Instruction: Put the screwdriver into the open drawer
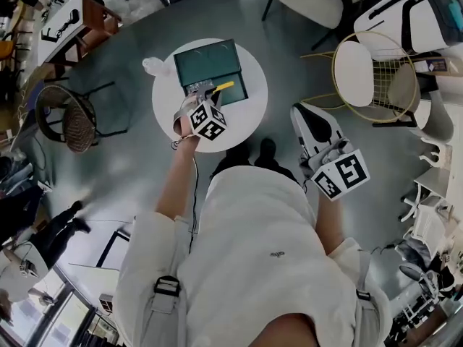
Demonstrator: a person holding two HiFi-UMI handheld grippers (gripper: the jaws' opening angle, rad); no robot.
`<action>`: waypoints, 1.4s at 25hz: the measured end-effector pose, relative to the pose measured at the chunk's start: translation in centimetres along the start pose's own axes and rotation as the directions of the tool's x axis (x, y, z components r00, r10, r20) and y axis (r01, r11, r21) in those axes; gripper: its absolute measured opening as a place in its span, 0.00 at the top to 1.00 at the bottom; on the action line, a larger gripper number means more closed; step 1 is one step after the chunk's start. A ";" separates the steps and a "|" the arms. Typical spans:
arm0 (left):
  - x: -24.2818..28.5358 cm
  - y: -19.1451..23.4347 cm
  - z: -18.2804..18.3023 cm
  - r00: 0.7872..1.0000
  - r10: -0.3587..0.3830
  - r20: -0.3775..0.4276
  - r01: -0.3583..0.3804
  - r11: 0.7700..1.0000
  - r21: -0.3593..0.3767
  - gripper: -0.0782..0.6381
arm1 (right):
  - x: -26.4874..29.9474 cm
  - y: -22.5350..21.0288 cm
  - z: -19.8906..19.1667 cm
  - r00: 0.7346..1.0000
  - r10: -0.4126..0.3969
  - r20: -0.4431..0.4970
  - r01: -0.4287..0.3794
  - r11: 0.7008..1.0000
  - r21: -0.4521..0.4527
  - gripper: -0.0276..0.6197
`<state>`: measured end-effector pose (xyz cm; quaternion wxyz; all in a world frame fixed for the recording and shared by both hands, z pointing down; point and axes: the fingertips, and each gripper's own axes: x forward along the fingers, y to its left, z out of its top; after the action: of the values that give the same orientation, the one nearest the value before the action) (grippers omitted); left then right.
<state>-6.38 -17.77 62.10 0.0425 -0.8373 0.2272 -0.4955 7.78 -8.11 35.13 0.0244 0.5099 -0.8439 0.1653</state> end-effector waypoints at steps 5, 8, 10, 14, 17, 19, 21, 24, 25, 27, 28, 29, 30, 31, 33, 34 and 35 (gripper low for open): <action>-2.4 -2.5 0.2 0.999 0.050 -0.010 -0.050 0.996 -0.068 0.84 | -1.9 0.3 0.0 0.998 0.065 0.011 -0.065 0.998 -0.012 0.95; -3.7 -3.8 0.3 0.996 0.086 -0.018 -0.087 0.991 -0.097 0.85 | -3.2 0.5 -0.6 0.995 0.104 0.006 -0.104 0.994 -0.020 0.95; -4.6 -4.7 0.3 0.994 0.110 -0.022 -0.112 0.987 -0.118 0.86 | -4.1 0.6 -1.2 0.991 0.131 -0.003 -0.131 0.991 -0.024 0.95; -6.5 -6.5 0.5 0.986 0.164 -0.025 -0.166 0.972 -0.169 0.87 | -6.1 0.8 -2.5 0.984 0.178 -0.023 -0.179 0.984 -0.027 0.95; -8.5 -7.8 0.8 0.978 0.209 -0.010 -0.206 0.955 -0.213 0.87 | -7.6 1.1 -3.4 0.977 0.210 -0.031 -0.210 0.977 -0.027 0.95; -10.0 -8.5 1.4 0.970 0.241 0.006 -0.233 0.942 -0.241 0.87 | -8.3 1.3 -3.9 0.973 0.230 -0.037 -0.231 0.973 -0.029 0.95; -11.8 -8.8 2.0 0.960 0.278 0.027 -0.260 0.924 -0.282 0.87 | -8.7 1.4 -4.3 0.968 0.246 -0.048 -0.248 0.968 -0.029 0.95; -15.3 -9.2 2.9 0.940 0.330 0.083 -0.268 0.869 -0.417 0.87 | -9.0 2.0 -4.0 0.958 0.281 -0.054 -0.283 0.958 -0.040 0.95; -16.5 -9.3 3.2 0.933 0.345 0.108 -0.258 0.844 -0.470 0.87 | -9.1 2.2 -3.7 0.955 0.292 -0.051 -0.294 0.955 -0.045 0.95; -19.1 -9.4 4.1 0.912 0.381 0.150 -0.245 0.802 -0.545 0.87 | -9.2 2.4 -3.1 0.950 0.308 -0.043 -0.310 0.949 -0.050 0.95; -20.5 -9.4 4.5 0.901 0.400 0.168 -0.242 0.785 -0.571 0.87 | -9.2 2.5 -2.9 0.948 0.315 -0.040 -0.317 0.947 -0.049 0.95; -22.1 -9.3 5.1 0.887 0.421 0.190 -0.236 0.767 -0.596 0.87 | -9.3 2.5 -2.7 0.946 0.322 -0.037 -0.323 0.945 -0.048 0.95; -23.7 -9.2 5.7 0.869 0.443 0.223 -0.221 0.748 -0.626 0.87 | -9.3 2.6 -2.6 0.944 0.329 -0.034 -0.330 0.943 -0.046 0.95; -25.4 -9.0 6.4 0.844 0.465 0.267 -0.192 0.727 -0.659 0.87 | -9.3 2.7 -2.5 0.941 0.337 -0.032 -0.338 0.940 -0.046 0.95; -28.8 -8.7 7.7 0.779 0.503 0.374 -0.109 0.696 -0.709 0.88 | -9.4 3.2 -2.1 0.933 0.358 -0.026 -0.359 0.932 -0.049 0.95; -30.3 -8.7 8.2 0.744 0.518 0.423 -0.071 0.690 -0.720 0.88 | -9.4 3.5 -1.9 0.929 0.369 -0.023 -0.370 0.928 -0.052 0.95; -31.6 -8.8 8.6 0.711 0.532 0.459 -0.046 0.687 -0.725 0.88 | -9.5 3.9 -1.7 0.925 0.378 -0.022 -0.379 0.924 -0.057 0.95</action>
<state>-8.93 2.10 34.78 -0.1016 -0.8596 0.4982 -0.0496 8.75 2.16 33.80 0.0117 0.3355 -0.9309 0.1442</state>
